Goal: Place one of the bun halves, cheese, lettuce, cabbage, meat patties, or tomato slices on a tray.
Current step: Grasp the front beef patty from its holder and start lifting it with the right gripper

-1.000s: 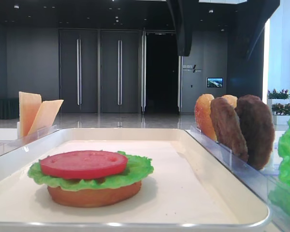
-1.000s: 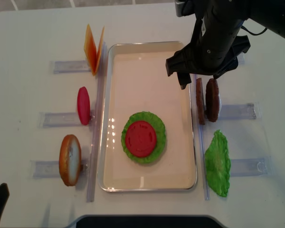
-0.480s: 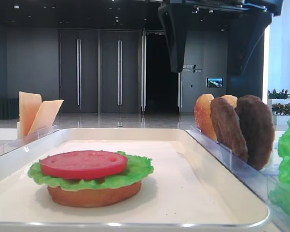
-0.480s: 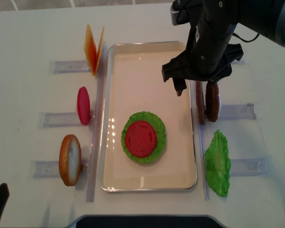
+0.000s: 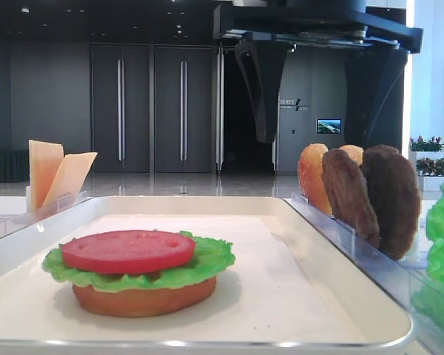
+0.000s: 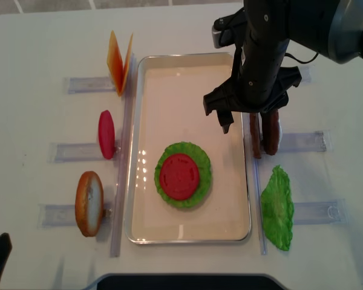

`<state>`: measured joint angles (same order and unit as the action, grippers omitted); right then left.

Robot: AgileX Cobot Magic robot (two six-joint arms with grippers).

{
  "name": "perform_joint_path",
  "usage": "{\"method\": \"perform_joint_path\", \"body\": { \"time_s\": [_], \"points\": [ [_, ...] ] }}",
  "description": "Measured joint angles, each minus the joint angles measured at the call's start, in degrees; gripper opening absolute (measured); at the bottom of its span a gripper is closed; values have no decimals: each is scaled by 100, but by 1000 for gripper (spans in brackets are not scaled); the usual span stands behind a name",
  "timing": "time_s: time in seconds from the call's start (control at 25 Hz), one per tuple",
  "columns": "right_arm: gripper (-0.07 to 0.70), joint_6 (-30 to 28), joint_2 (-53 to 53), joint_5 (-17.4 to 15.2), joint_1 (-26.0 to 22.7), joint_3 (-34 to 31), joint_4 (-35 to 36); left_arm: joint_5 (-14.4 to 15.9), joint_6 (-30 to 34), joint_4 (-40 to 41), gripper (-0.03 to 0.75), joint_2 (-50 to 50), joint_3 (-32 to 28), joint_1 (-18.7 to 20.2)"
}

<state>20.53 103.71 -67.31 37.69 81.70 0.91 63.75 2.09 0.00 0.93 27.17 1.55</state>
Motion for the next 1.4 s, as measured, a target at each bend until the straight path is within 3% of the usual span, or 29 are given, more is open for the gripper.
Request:
{"method": "perform_joint_path", "body": {
  "time_s": [1.4],
  "points": [
    [551, -152, 367, 172, -11, 0, -421, 0, 0, 0, 538, 0, 0, 0]
  ]
}}
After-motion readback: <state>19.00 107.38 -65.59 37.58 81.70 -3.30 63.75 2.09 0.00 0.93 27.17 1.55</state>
